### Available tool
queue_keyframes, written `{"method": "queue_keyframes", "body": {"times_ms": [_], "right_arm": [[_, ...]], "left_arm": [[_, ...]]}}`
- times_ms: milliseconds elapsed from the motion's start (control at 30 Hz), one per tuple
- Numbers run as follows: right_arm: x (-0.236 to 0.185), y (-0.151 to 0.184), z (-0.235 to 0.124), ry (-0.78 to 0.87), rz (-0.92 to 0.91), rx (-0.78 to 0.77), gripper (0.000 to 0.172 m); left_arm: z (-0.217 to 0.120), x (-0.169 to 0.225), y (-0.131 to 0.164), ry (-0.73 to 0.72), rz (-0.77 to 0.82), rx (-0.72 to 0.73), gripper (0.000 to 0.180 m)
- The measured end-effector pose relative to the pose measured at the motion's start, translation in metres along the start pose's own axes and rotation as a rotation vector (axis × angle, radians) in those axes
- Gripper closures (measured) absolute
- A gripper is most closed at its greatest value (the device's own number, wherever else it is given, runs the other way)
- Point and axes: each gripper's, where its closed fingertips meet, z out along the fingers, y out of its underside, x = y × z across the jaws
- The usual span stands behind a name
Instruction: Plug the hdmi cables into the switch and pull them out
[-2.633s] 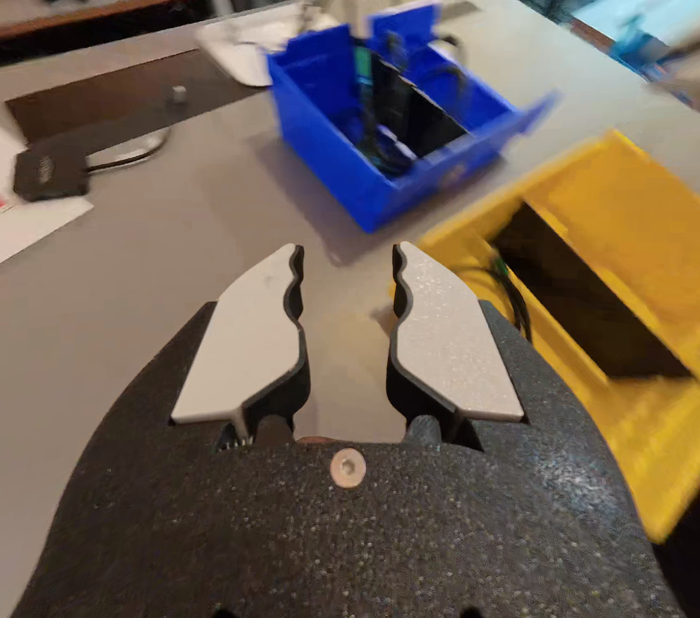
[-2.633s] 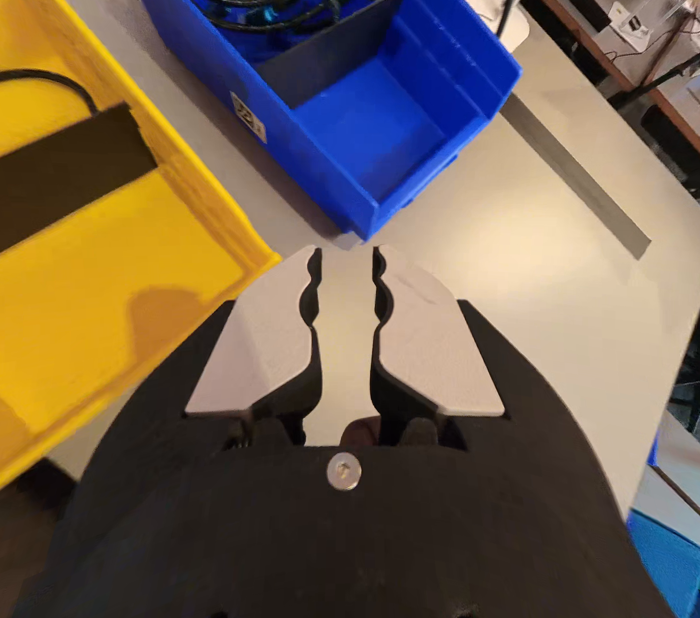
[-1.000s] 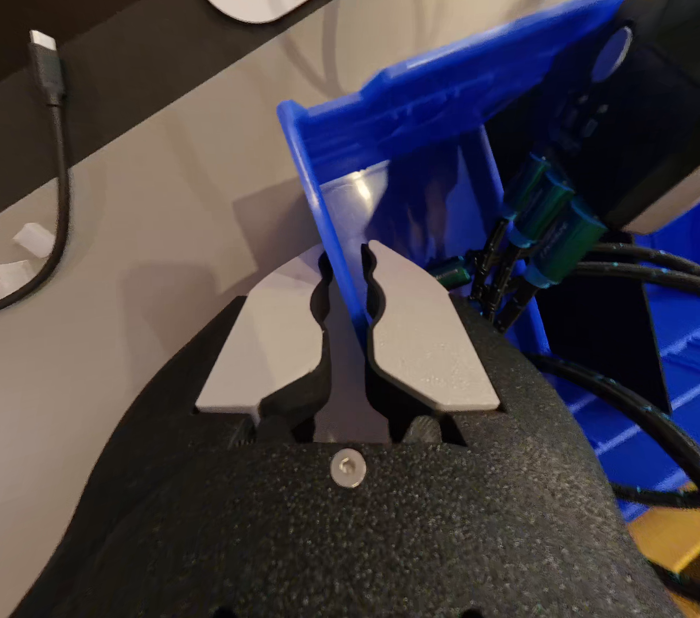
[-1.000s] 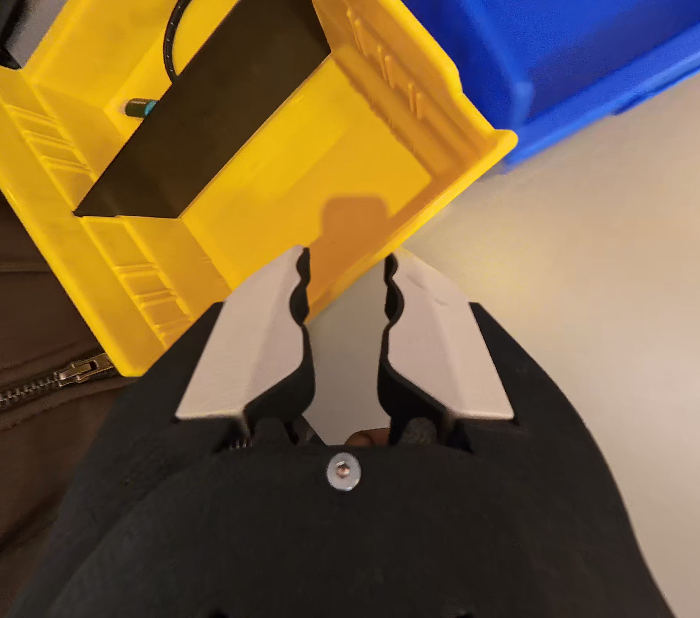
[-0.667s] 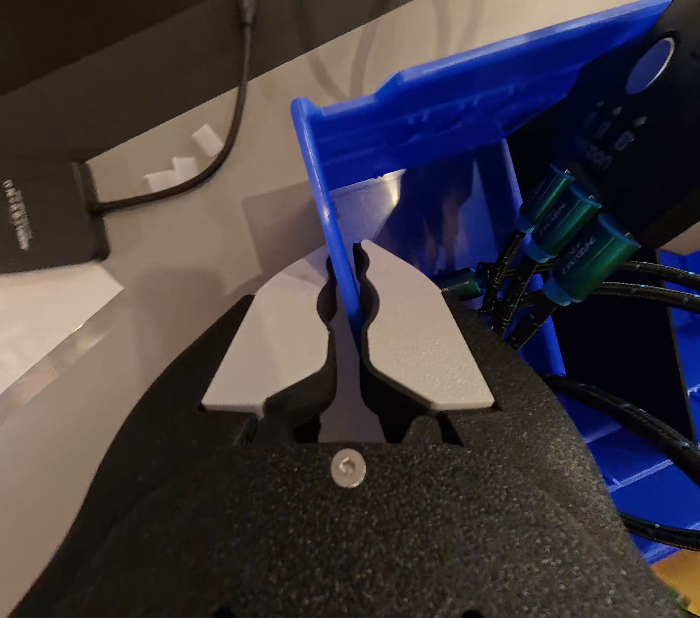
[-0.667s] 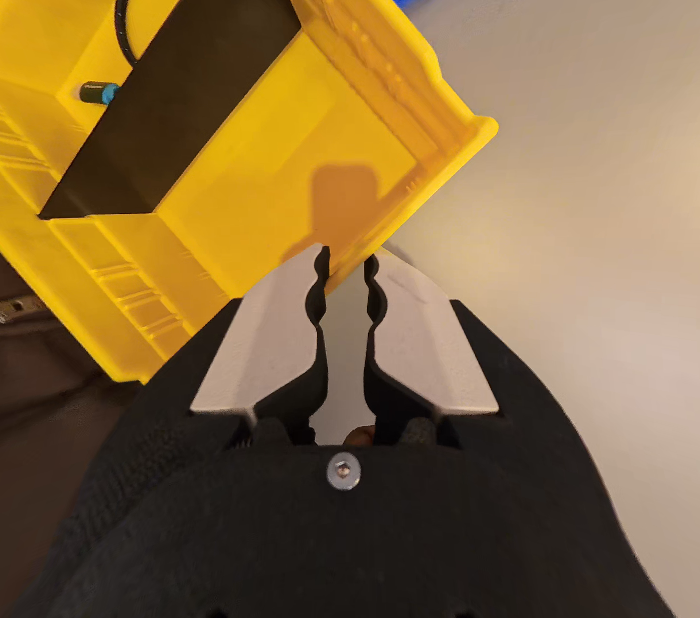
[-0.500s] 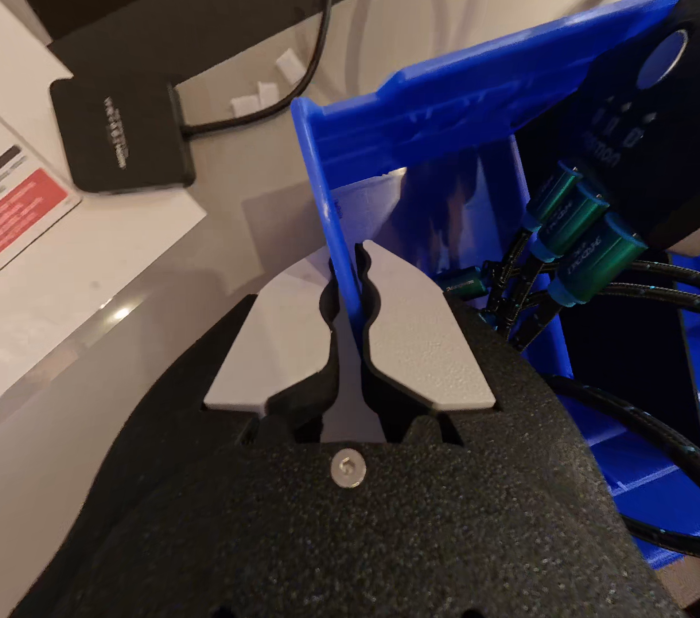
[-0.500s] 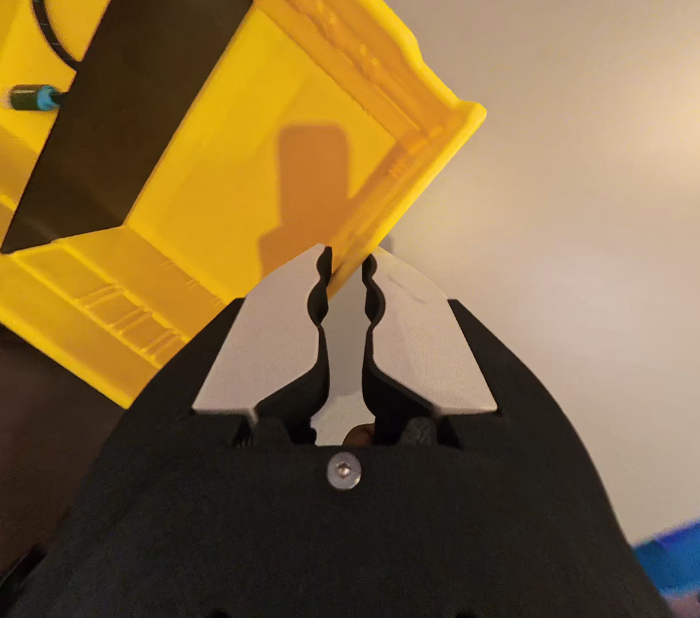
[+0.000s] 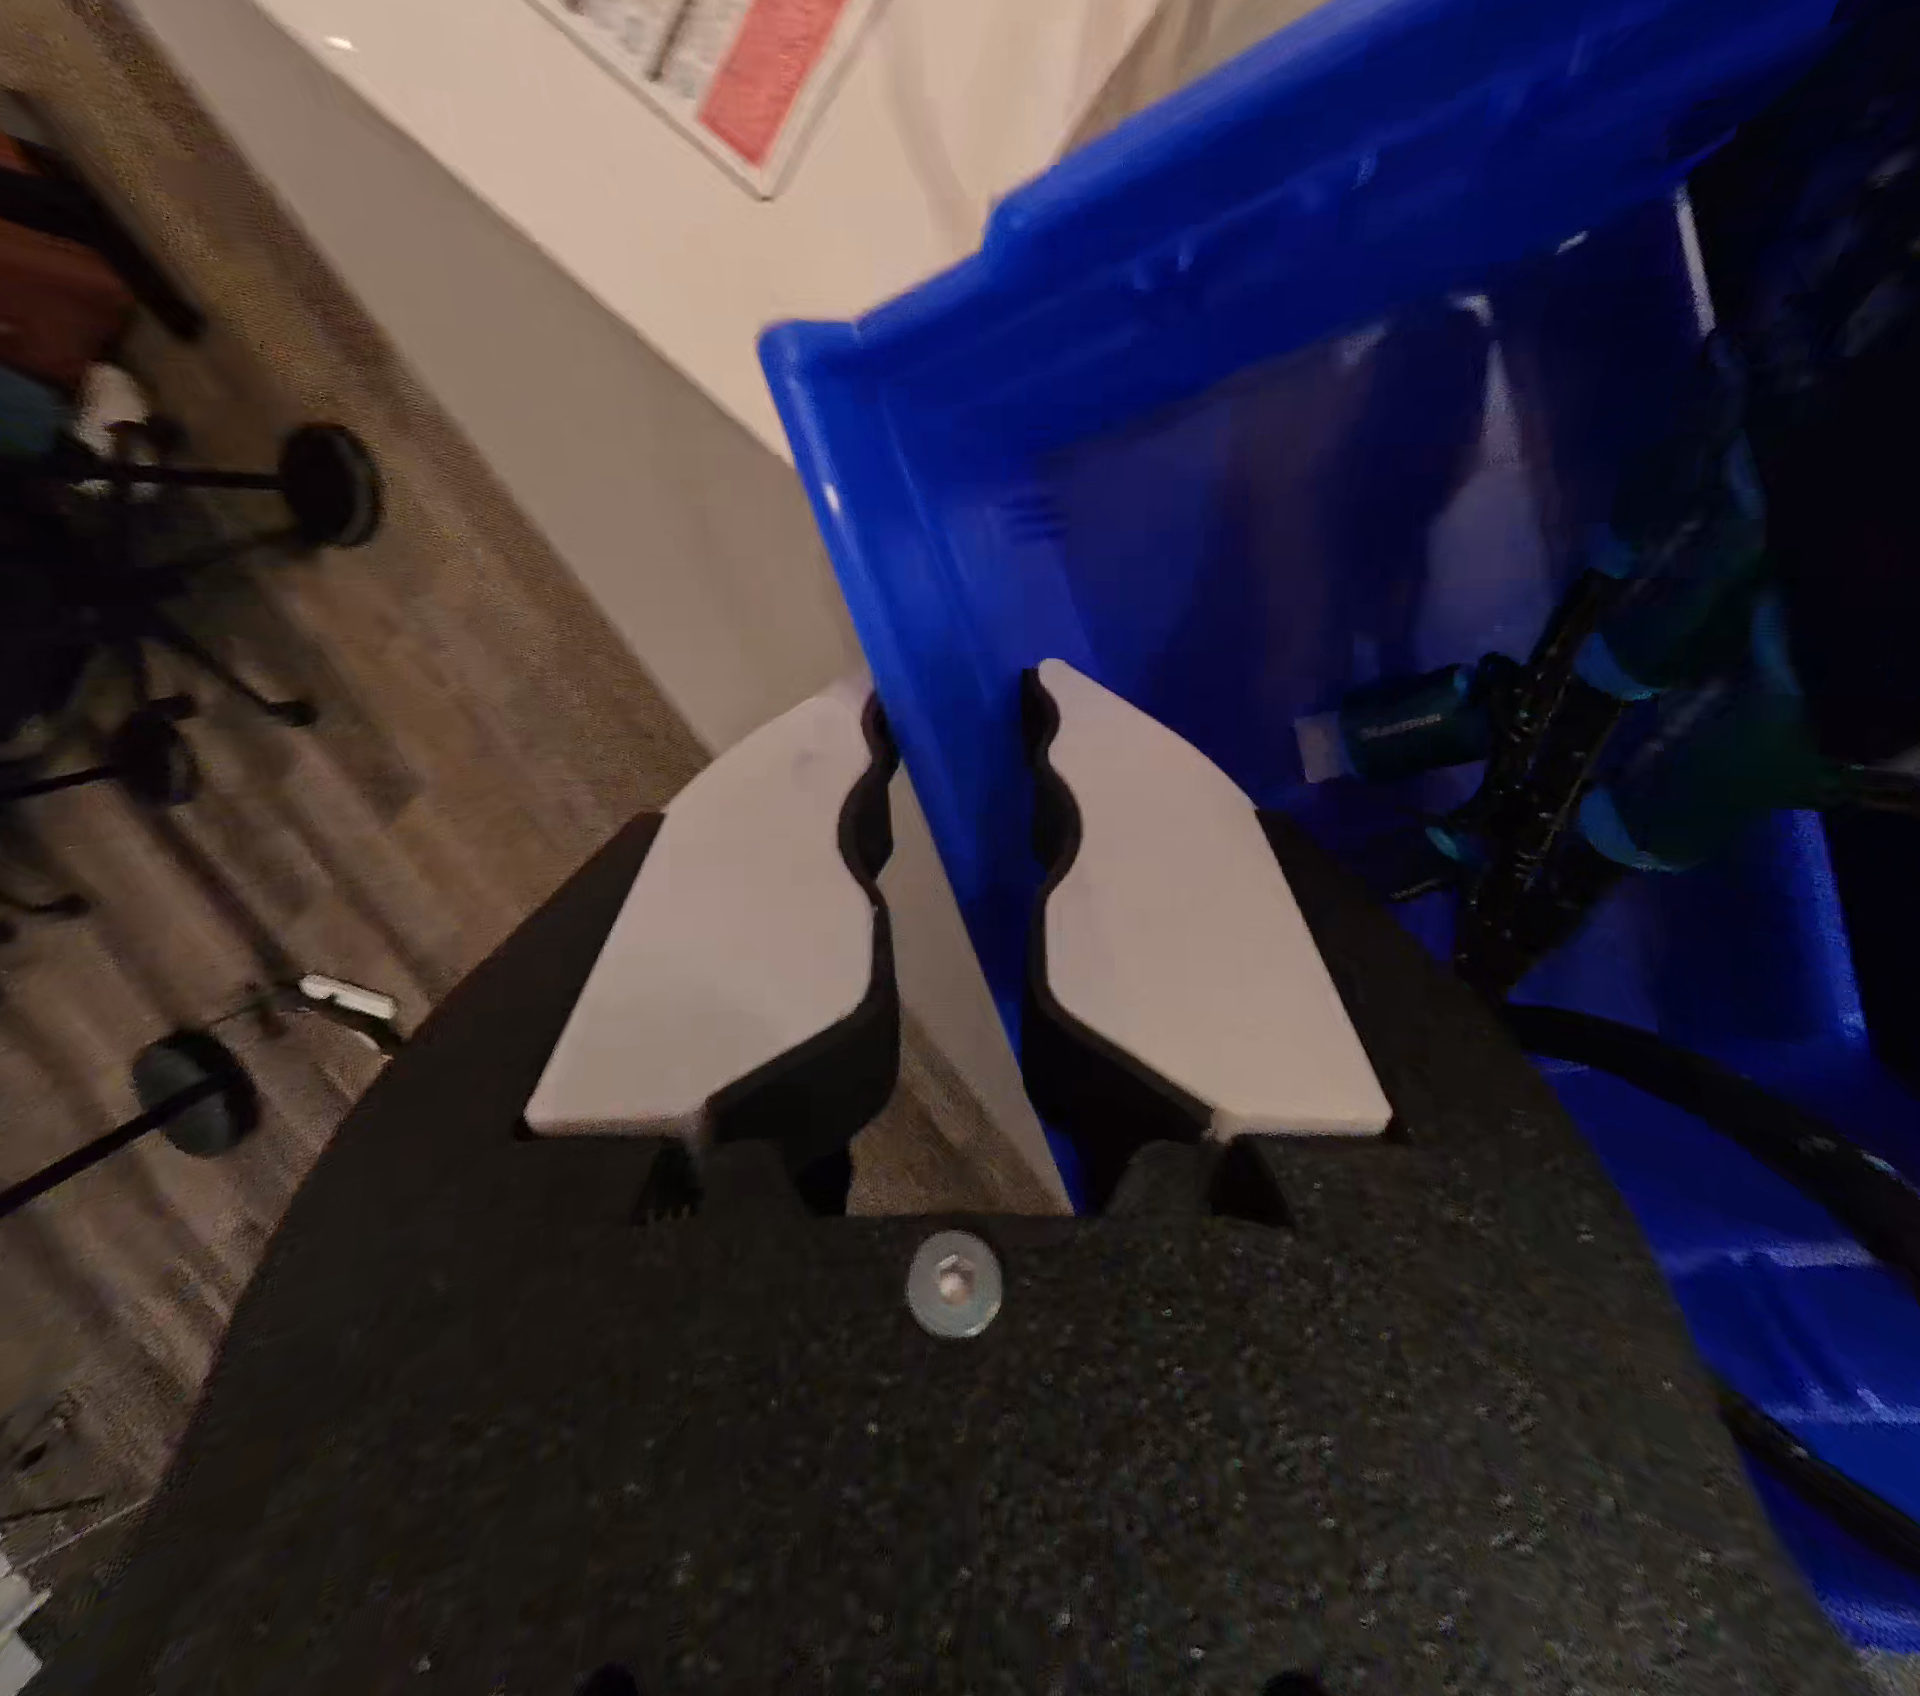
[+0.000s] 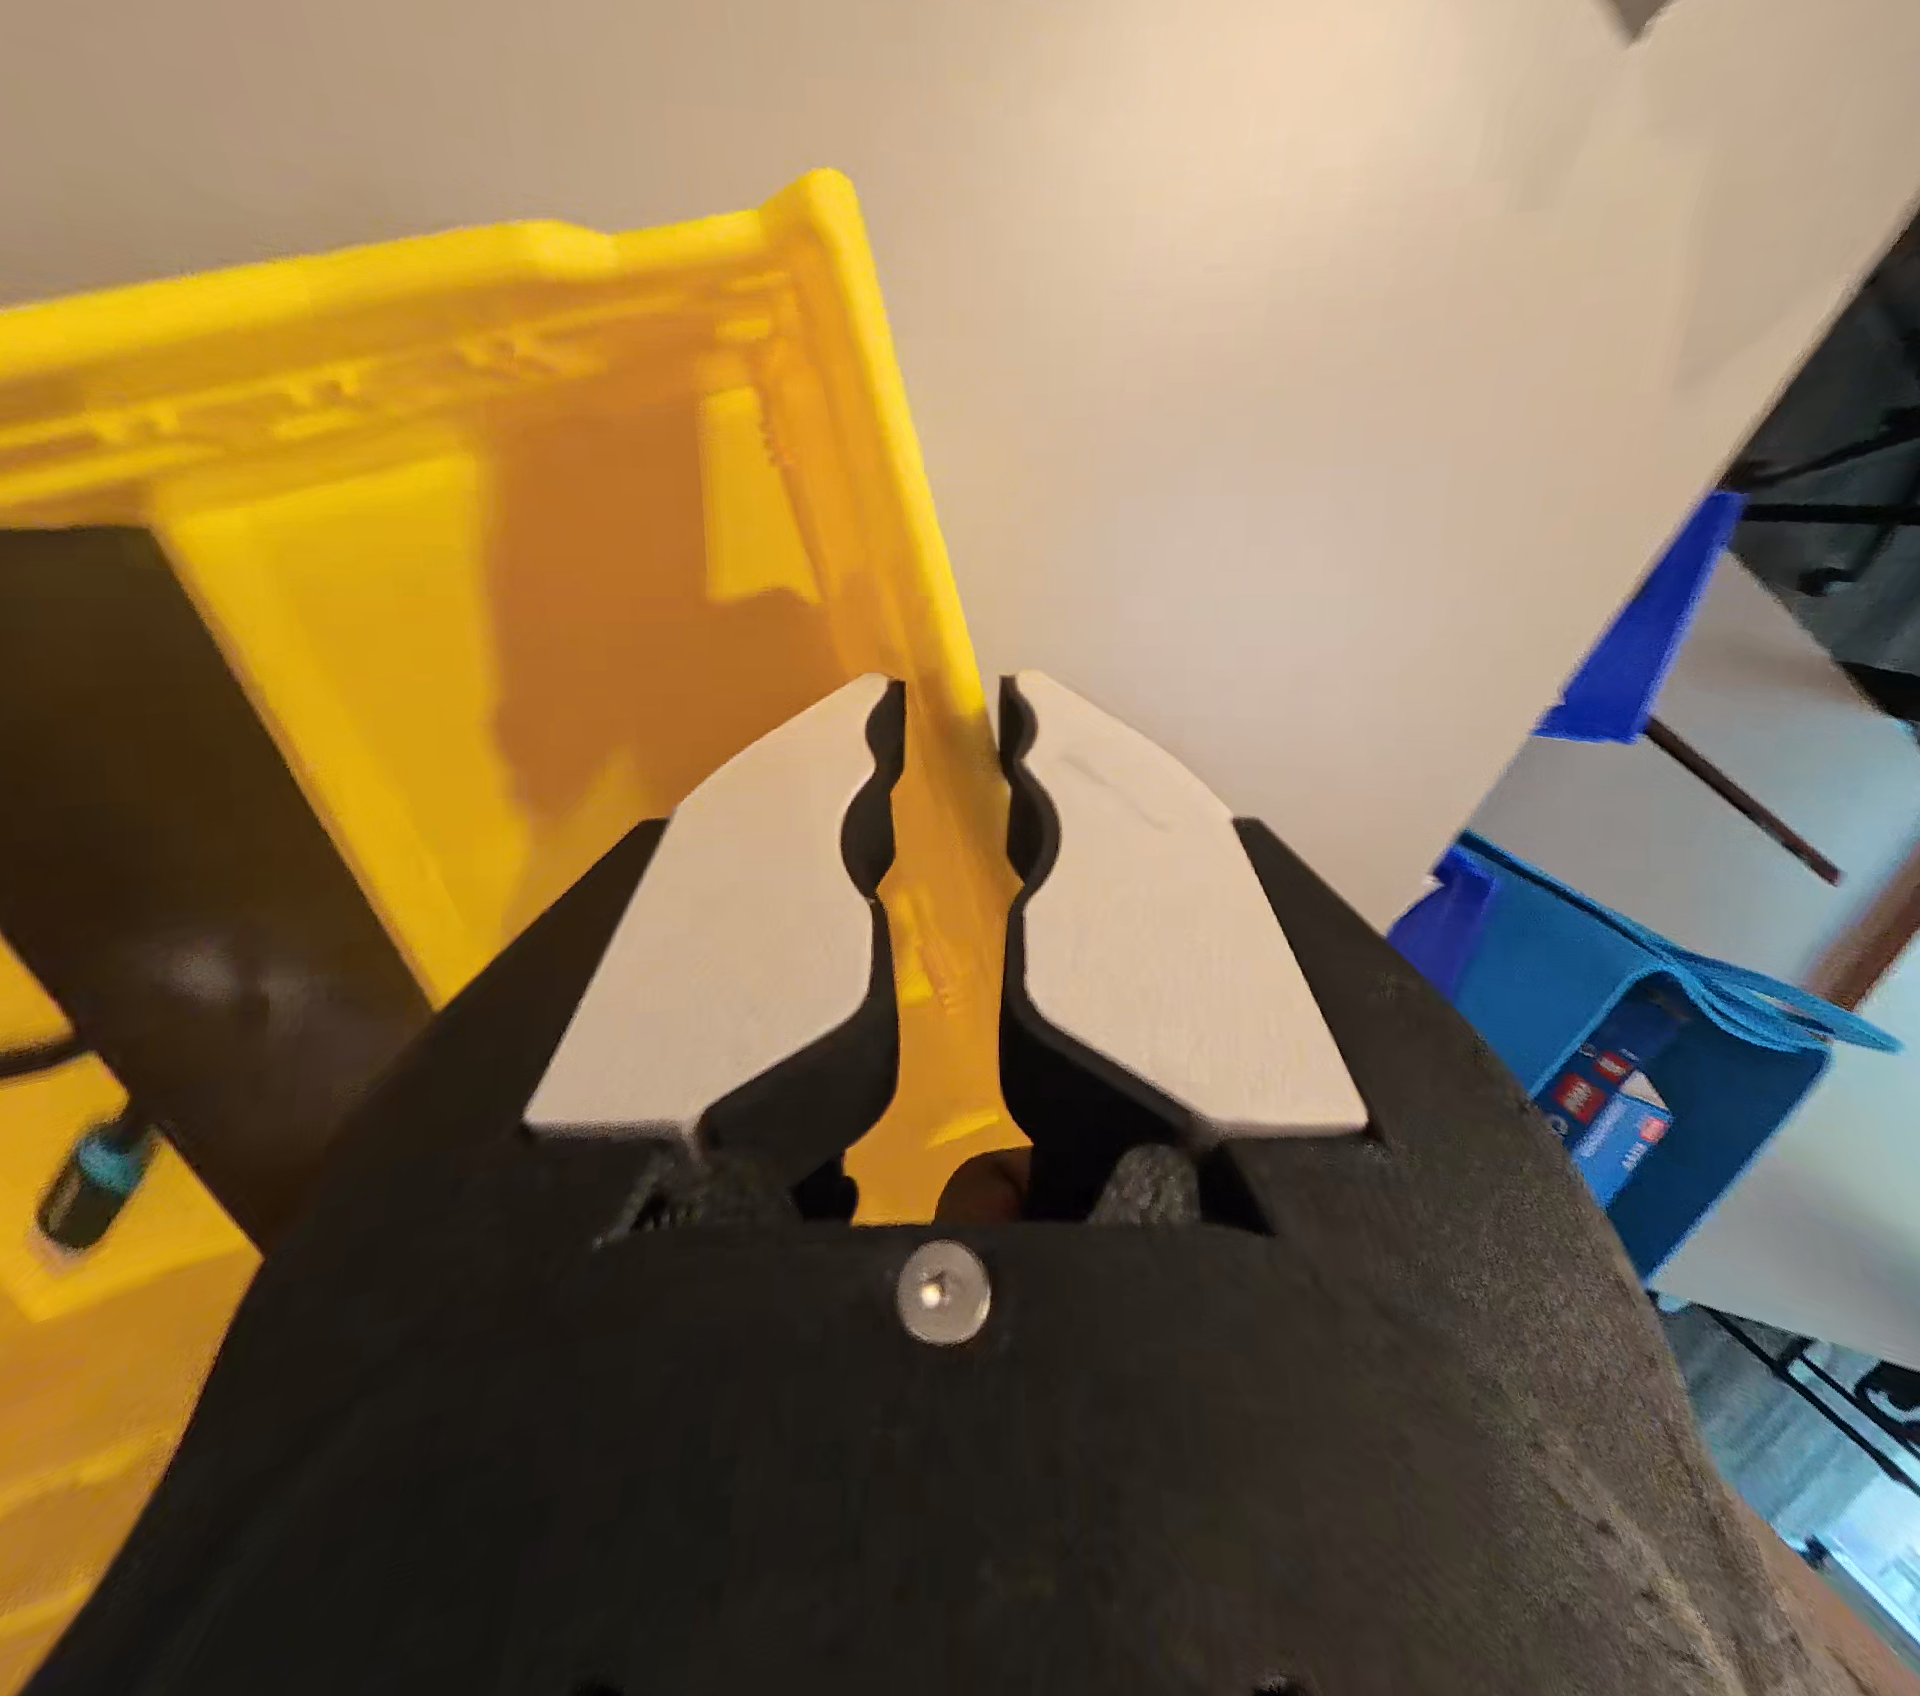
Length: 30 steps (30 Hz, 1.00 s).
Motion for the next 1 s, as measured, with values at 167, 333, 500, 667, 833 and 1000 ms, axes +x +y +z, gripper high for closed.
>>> {"method": "queue_keyframes", "body": {"times_ms": [167,333,500,667,833,1000], "right_arm": [[0.008,-0.020,-0.047,0.082,0.097,0.256,0.138],[-0.022,0.045,-0.093,0.087,0.219,0.353,0.128],[-0.058,0.132,-0.082,-0.015,0.429,0.282,0.115],[-0.086,0.150,-0.065,-0.148,0.498,0.269,0.110],[-0.094,0.141,-0.055,-0.223,0.480,0.248,0.111],[-0.080,0.148,-0.039,-0.161,0.444,0.154,0.127]], "left_arm": [[-0.089,-0.044,-0.018,-0.261,-0.096,0.235,0.136],[-0.178,0.010,-0.010,-0.425,-0.172,0.322,0.129],[-0.180,0.113,0.021,-0.274,-0.572,0.350,0.123],[-0.151,0.168,0.027,-0.154,-0.816,0.408,0.118],[-0.119,0.198,0.029,-0.086,-0.883,0.356,0.114],[-0.110,0.199,0.029,-0.110,-0.951,0.419,0.126]]}}
